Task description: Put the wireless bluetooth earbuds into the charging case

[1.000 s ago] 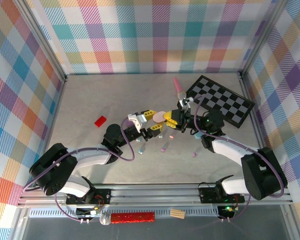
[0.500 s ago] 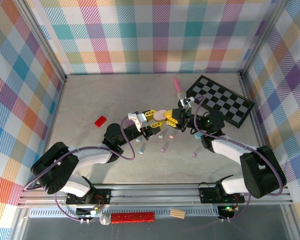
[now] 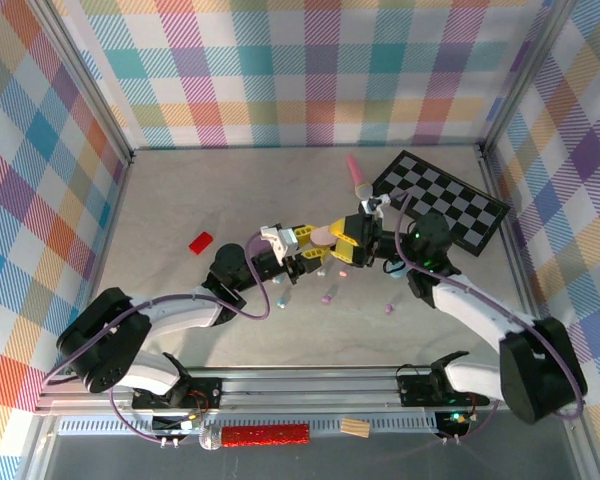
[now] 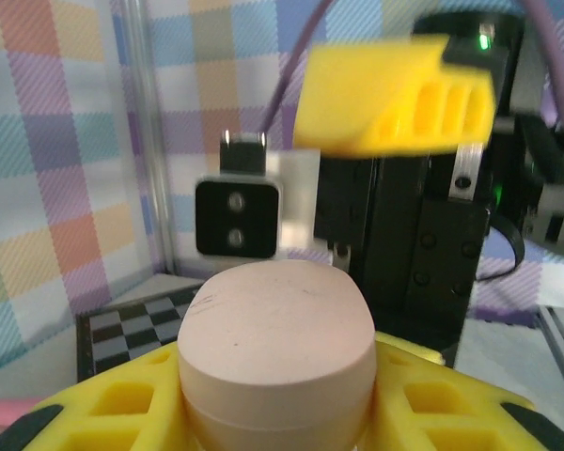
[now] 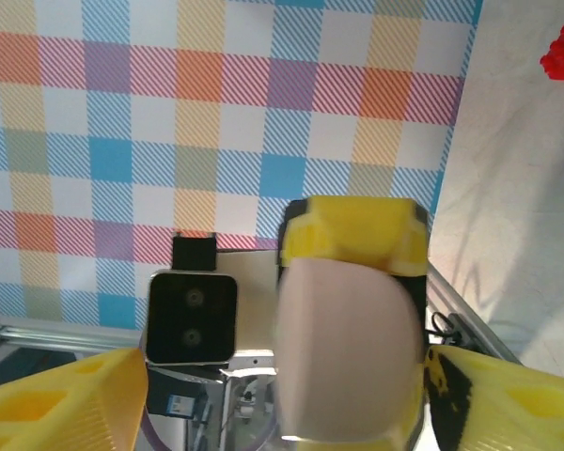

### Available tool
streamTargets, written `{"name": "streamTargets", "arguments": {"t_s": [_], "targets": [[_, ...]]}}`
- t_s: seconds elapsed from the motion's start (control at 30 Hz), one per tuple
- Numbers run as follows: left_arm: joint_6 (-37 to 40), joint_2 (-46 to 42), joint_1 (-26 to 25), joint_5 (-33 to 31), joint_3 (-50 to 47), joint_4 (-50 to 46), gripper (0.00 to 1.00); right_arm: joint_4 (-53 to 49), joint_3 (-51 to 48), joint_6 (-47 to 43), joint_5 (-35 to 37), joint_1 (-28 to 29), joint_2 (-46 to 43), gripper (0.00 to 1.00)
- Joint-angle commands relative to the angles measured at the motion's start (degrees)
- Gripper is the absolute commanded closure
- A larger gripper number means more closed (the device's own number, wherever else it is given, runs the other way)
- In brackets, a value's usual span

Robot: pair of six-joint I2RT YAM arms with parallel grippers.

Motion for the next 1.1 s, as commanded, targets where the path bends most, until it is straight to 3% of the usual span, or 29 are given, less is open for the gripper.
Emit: {"name": "streamTargets", "arguments": {"t_s": [0.0, 0.13, 0.27, 0.43, 0.6, 1.07], "targets": [[1.99, -5.87, -0.38, 2.86, 2.56, -10.13, 0.68, -33.55, 8.86, -25.23, 2.94, 0.09, -6.3, 0.16], [2.57, -10.47, -0.26, 3.17, 5.84, -24.77, 0.68, -60.72, 20.6, -49.42, 8.92, 0.09, -8.6, 0.07], [0.2, -12.67, -0.36, 6.47, 6.65, -25.68, 0.69, -77.42, 32.17, -66.09, 13.99, 0.21, -6.32, 0.03], [-1.77, -14.61, -0.36, 8.68, 7.36, -25.34, 0.69, -82.03, 36.71, -79.86, 12.32, 1.93, -6.23, 0.0], [-4.33, -14.84, -0.35, 10.53, 8.39, -26.13, 0.7, -79.4, 33.9, -94.11, 14.69, 6.33, -9.16, 0.01], [-7.67, -14.25, -0.39, 14.1, 8.86, -22.83, 0.69, -77.96, 35.91, -100.86, 24.47, 10.05, -3.15, 0.01]]}}
